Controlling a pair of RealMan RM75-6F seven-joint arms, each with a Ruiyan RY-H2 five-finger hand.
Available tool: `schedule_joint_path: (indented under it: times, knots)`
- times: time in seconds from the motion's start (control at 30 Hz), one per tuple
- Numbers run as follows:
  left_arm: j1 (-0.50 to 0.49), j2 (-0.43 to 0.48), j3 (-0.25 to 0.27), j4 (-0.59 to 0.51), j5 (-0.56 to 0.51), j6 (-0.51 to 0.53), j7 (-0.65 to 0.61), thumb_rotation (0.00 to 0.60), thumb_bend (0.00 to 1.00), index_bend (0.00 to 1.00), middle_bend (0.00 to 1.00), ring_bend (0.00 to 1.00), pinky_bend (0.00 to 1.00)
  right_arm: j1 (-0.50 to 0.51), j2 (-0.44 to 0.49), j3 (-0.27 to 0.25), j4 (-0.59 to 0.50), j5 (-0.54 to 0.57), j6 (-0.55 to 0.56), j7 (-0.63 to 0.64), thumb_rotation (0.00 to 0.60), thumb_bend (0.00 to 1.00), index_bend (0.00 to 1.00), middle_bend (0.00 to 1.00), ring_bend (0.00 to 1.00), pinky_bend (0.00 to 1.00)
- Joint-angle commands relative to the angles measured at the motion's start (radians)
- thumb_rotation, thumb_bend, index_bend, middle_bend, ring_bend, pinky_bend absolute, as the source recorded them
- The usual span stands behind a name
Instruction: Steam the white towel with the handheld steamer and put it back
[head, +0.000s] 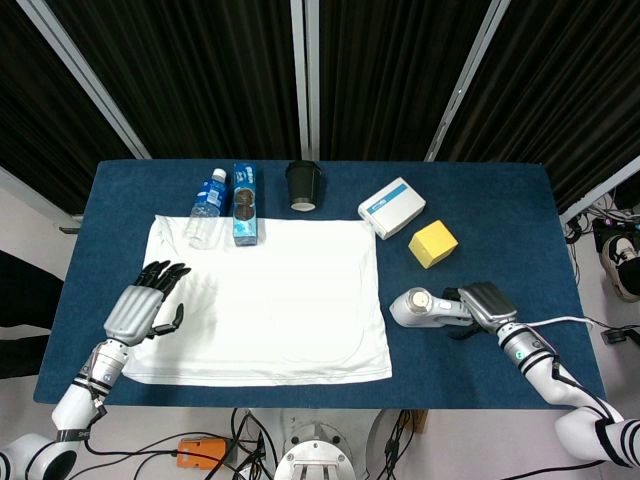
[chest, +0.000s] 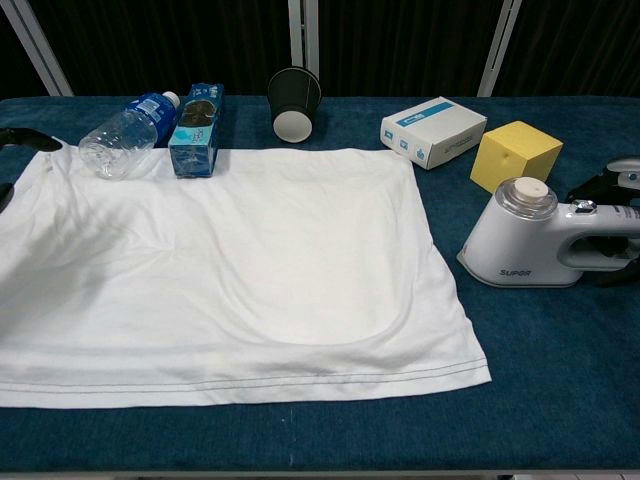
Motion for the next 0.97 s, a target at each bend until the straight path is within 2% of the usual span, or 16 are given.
schedule_joint_path:
  times: [0.03, 0.17, 0.23, 0.4, 0.5, 0.57, 0.67, 0.73, 0.97]
  knots:
    - [0.003, 0.004, -0.002, 0.000, -0.001, 0.002, -0.003, 0.282, 0.50, 0.09, 0.09, 0.00, 0.00, -0.018, 0.007, 0.005, -0.014, 0.004, 0.020, -0.027, 0.600, 0.07, 0.21, 0.35, 0.23, 0.35]
    - [0.012, 0.013, -0.007, 0.001, -0.003, 0.013, -0.010, 0.280, 0.50, 0.09, 0.09, 0.00, 0.00, -0.041, 0.022, 0.008, -0.029, -0.014, 0.058, -0.023, 0.600, 0.05, 0.05, 0.20, 0.10, 0.23]
    - [0.020, 0.020, -0.010, 0.003, -0.004, 0.023, -0.014, 0.280, 0.50, 0.09, 0.09, 0.00, 0.00, -0.056, 0.037, 0.012, -0.038, -0.023, 0.088, -0.021, 0.600, 0.05, 0.01, 0.14, 0.05, 0.18]
    - [0.049, 0.051, -0.016, 0.012, -0.023, 0.054, -0.018, 0.281, 0.49, 0.09, 0.09, 0.00, 0.00, -0.109, 0.093, 0.030, -0.072, -0.043, 0.197, 0.007, 0.600, 0.05, 0.00, 0.08, 0.01, 0.14]
    - [0.082, 0.079, -0.034, 0.024, -0.055, 0.097, -0.027, 0.292, 0.48, 0.09, 0.09, 0.00, 0.00, -0.171, 0.136, 0.053, -0.084, -0.051, 0.329, -0.009, 0.600, 0.05, 0.00, 0.08, 0.01, 0.14]
    - [0.105, 0.092, -0.045, 0.035, -0.072, 0.129, -0.034, 0.364, 0.46, 0.09, 0.09, 0.00, 0.00, -0.214, 0.145, 0.069, -0.083, -0.047, 0.418, -0.037, 0.600, 0.05, 0.00, 0.08, 0.01, 0.14]
    - [0.149, 0.110, -0.058, 0.053, -0.100, 0.186, -0.039, 0.529, 0.39, 0.09, 0.09, 0.00, 0.00, -0.282, 0.158, 0.082, -0.090, -0.042, 0.531, -0.058, 0.600, 0.05, 0.00, 0.08, 0.01, 0.14]
    - [0.183, 0.123, -0.058, 0.056, -0.114, 0.219, -0.049, 0.576, 0.36, 0.09, 0.09, 0.00, 0.00, -0.324, 0.171, 0.076, -0.100, -0.046, 0.580, -0.048, 0.600, 0.05, 0.00, 0.08, 0.01, 0.14]
    - [0.293, 0.152, -0.023, 0.033, -0.099, 0.330, -0.050, 0.587, 0.35, 0.09, 0.09, 0.00, 0.00, -0.415, 0.173, 0.038, -0.112, -0.107, 0.668, -0.024, 0.600, 0.05, 0.00, 0.08, 0.01, 0.13]
